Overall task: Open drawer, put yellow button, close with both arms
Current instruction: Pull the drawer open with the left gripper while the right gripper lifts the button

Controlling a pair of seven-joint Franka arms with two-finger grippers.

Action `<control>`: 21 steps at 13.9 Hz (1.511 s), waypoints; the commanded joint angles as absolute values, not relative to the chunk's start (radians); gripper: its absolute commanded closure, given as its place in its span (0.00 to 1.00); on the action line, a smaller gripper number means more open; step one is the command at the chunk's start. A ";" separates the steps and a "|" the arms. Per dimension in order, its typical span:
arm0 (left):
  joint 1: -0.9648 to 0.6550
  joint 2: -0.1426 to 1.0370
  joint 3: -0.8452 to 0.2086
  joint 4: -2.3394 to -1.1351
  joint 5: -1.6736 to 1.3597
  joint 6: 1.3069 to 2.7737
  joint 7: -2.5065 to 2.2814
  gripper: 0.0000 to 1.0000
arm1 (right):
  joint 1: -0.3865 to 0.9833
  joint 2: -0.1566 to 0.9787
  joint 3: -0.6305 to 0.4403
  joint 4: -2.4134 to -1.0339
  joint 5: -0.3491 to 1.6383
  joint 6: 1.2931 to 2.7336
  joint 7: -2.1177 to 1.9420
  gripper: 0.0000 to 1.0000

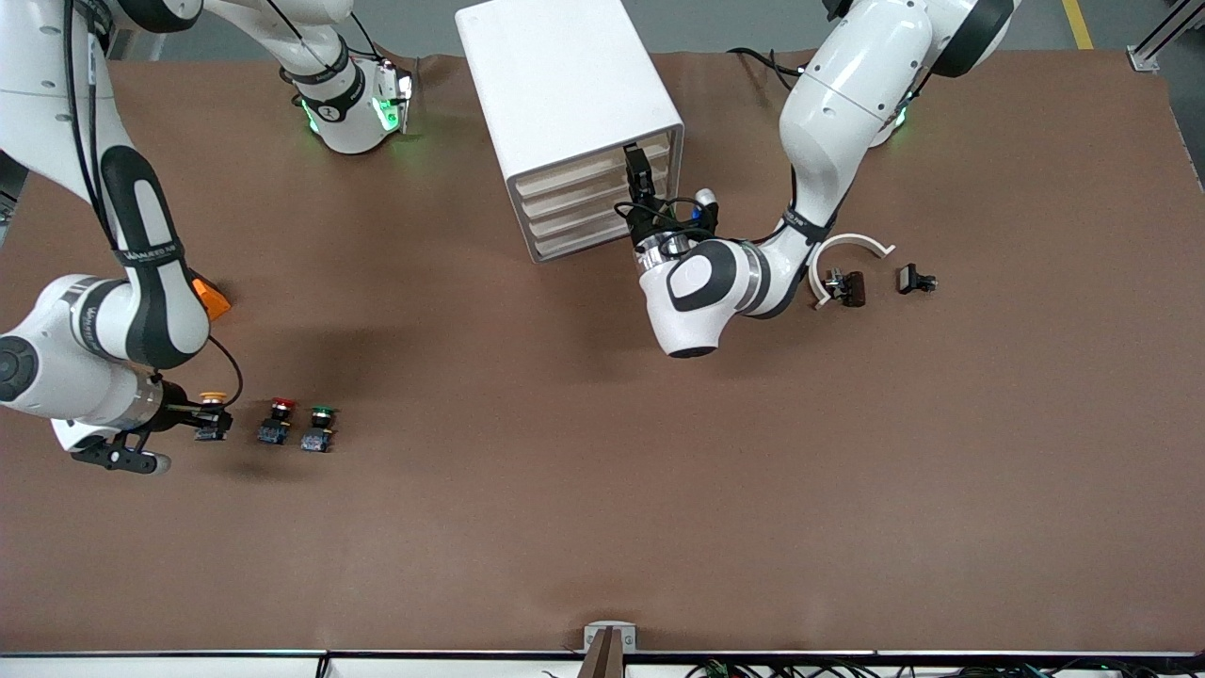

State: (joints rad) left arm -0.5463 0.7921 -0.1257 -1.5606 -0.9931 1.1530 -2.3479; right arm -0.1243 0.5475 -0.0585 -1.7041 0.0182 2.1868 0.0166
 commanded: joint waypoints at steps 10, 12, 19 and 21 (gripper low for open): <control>-0.531 0.770 -0.121 -1.585 -0.997 1.164 -2.347 1.00 | -0.101 0.218 -0.058 -1.591 0.055 1.594 0.175 1.00; -0.503 0.772 -0.120 -1.580 -0.994 1.164 -2.345 1.00 | -0.069 0.218 -0.055 -1.572 0.055 1.563 0.280 1.00; -0.410 0.779 -0.114 -1.520 -0.896 1.164 -2.344 1.00 | 0.040 0.213 -0.055 -1.566 0.081 1.552 0.495 1.00; -0.379 0.782 -0.112 -1.508 -0.894 1.166 -2.344 1.00 | 0.051 0.213 -0.054 -1.566 0.100 1.554 0.558 1.00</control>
State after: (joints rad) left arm -0.4119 0.7902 -0.1225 -1.5139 -0.9369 1.1649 -2.3421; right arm 0.0392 0.2117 -0.0488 -1.5849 0.0756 1.5723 0.5009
